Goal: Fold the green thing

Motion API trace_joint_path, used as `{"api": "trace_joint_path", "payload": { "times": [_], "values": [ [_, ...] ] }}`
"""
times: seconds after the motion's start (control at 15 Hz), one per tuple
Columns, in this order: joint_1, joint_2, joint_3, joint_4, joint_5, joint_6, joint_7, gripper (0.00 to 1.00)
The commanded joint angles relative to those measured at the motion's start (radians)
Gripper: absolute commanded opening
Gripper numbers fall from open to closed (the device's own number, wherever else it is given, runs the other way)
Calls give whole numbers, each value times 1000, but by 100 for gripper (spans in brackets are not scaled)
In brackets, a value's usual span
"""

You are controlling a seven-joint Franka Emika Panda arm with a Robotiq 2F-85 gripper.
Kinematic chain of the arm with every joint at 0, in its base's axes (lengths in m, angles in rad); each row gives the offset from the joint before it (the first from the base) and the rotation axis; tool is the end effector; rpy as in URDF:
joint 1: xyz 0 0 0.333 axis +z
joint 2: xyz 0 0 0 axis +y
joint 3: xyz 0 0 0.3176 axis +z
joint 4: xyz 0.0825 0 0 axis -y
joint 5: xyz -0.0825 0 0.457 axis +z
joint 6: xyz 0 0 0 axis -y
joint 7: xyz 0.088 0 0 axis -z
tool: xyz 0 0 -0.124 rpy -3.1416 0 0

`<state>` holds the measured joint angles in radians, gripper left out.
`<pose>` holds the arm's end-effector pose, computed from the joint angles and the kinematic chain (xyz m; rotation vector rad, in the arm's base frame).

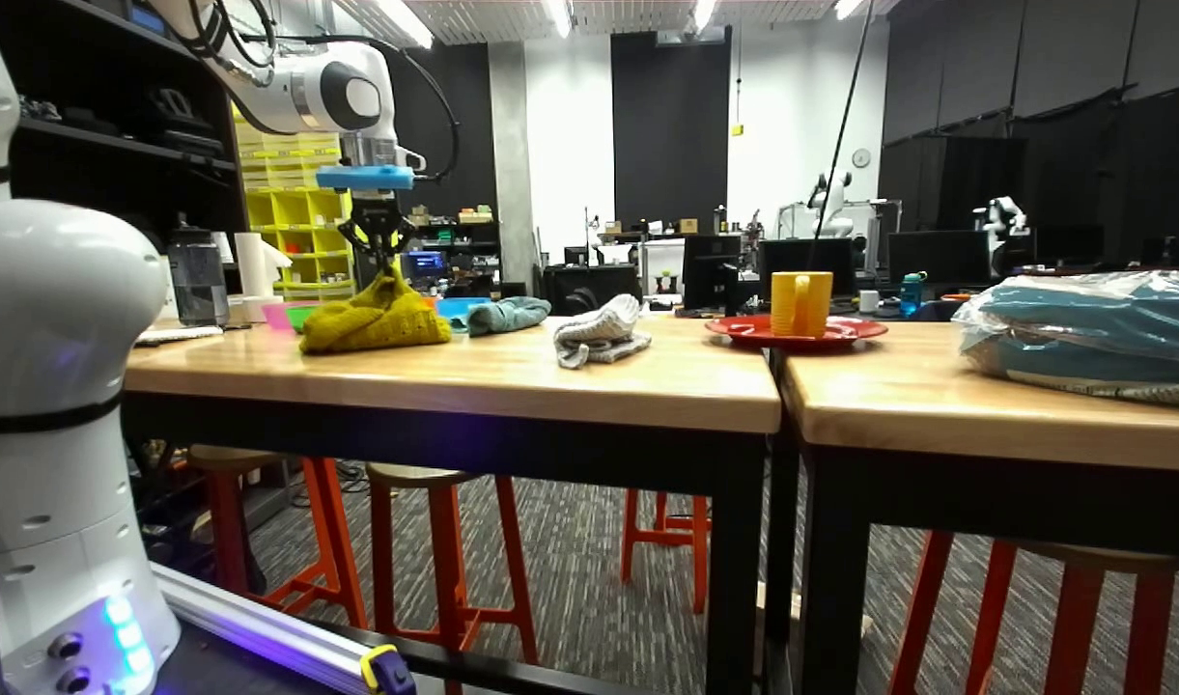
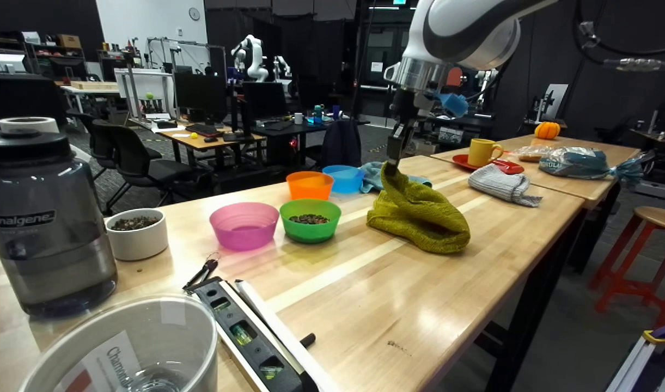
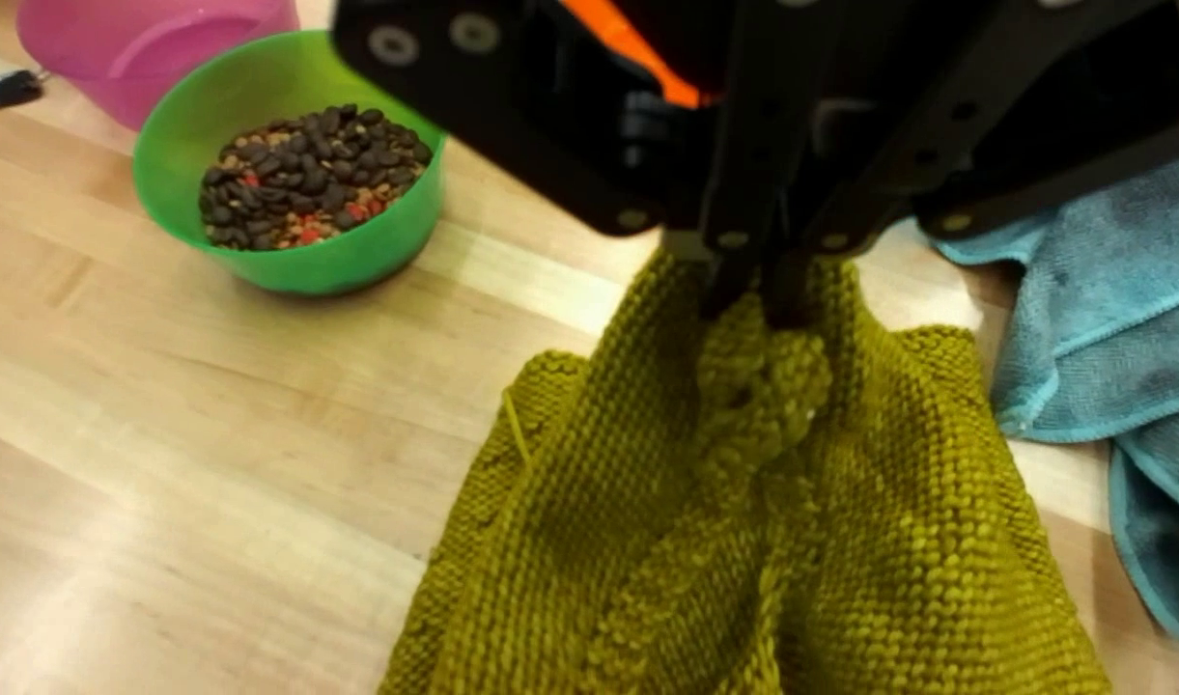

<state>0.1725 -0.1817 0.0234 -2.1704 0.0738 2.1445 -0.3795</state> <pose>0.5692 0.1174 0.4415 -2.9736 -0.8232 -0.2484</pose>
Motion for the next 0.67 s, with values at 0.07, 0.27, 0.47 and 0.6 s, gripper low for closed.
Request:
{"api": "trace_joint_path", "payload": {
  "times": [0.07, 0.27, 0.47, 0.6],
  "values": [
    [-14, 71, 20, 54, 16, -19, 5, 1],
    [-18, 92, 26, 62, 11, -28, 9, 32],
    [-21, 94, 29, 61, 12, -31, 6, 45],
    [-24, 86, 30, 56, 14, -33, 7, 58]
  ]
}}
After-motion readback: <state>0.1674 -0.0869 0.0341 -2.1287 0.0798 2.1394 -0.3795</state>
